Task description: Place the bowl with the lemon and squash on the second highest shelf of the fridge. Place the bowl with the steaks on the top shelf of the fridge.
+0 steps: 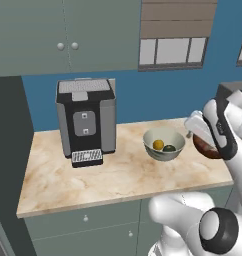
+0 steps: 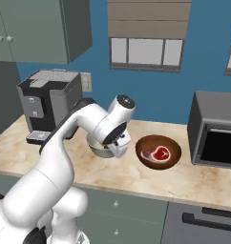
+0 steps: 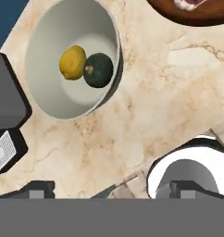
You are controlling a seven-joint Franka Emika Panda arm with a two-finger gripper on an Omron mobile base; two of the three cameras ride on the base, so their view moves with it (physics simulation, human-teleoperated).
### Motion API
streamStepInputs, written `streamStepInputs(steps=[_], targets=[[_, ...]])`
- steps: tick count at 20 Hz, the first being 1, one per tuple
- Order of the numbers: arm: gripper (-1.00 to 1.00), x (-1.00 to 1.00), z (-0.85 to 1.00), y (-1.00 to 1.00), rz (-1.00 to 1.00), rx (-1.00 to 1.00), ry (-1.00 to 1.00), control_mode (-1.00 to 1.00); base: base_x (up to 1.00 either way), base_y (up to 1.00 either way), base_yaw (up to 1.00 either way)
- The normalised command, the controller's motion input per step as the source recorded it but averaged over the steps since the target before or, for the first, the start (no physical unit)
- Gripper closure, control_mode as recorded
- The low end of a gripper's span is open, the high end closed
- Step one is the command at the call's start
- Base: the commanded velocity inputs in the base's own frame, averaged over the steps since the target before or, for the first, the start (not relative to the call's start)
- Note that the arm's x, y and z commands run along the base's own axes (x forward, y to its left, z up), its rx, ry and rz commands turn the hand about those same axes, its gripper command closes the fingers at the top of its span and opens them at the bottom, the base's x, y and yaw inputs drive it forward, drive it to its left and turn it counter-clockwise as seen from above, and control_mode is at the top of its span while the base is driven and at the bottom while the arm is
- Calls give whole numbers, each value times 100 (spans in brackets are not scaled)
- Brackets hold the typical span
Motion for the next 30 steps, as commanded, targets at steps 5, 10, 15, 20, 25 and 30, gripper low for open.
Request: streamStepInputs(steps=[5, 10, 15, 20, 25, 30], targets=[[-100, 32, -58, -1, -23, 6, 16, -100, 0, 0, 0], [-100, 45, -56, -3, -21, 0, 15, -100, 0, 0, 0], [-100, 41, -30, -3, -9, 0, 2, -100, 0, 0, 0], [-100, 38, -24, 0, -6, 0, 0, -100, 0, 0, 0], [-100, 38, -32, 0, -7, 0, 0, -100, 0, 0, 0], [-100, 41, -31, 0, -6, 0, 0, -100, 0, 0, 0]])
